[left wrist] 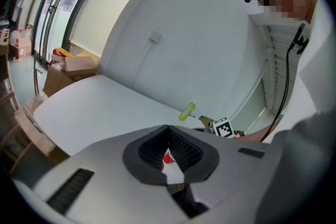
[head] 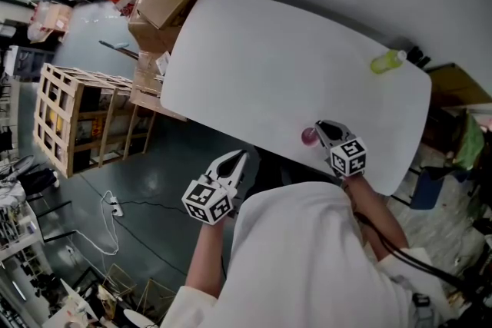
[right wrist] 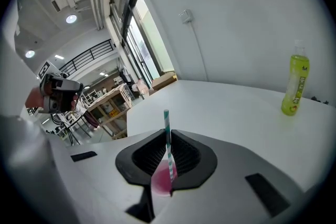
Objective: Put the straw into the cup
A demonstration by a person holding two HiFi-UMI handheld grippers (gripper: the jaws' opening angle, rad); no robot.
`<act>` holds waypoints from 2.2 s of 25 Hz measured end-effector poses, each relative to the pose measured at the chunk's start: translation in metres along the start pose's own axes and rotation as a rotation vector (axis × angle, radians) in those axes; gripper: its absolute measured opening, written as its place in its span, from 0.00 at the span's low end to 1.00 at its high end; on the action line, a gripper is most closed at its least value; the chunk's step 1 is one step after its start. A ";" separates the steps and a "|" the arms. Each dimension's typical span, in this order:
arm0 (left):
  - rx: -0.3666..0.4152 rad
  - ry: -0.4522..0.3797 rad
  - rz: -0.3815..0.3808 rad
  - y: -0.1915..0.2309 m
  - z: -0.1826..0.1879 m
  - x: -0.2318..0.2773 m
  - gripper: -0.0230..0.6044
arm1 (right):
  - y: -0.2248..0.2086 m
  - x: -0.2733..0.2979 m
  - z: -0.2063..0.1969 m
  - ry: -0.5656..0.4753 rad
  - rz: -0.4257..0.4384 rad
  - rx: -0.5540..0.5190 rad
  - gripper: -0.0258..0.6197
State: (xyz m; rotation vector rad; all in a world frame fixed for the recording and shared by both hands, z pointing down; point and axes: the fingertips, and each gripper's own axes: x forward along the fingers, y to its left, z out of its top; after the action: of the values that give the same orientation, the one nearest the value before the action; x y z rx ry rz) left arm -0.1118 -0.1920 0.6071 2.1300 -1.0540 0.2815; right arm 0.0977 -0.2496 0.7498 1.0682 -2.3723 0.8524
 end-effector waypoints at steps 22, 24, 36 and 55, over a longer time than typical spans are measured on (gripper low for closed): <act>-0.008 -0.023 0.039 -0.012 -0.003 0.012 0.04 | -0.029 -0.021 0.018 -0.022 0.002 0.008 0.12; -0.003 -0.026 0.042 -0.016 -0.002 0.013 0.04 | -0.035 -0.026 0.019 -0.023 -0.003 0.002 0.12; 0.004 -0.047 0.101 -0.028 -0.008 0.011 0.04 | -0.054 -0.067 0.033 -0.079 0.003 0.015 0.12; 0.051 -0.100 0.077 -0.033 -0.013 -0.017 0.04 | -0.032 -0.135 0.034 -0.234 -0.037 0.072 0.10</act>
State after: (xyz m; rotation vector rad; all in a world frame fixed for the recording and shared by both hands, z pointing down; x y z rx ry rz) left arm -0.0965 -0.1595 0.5910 2.1704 -1.1999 0.2432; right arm 0.2038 -0.2181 0.6588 1.3003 -2.5177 0.8455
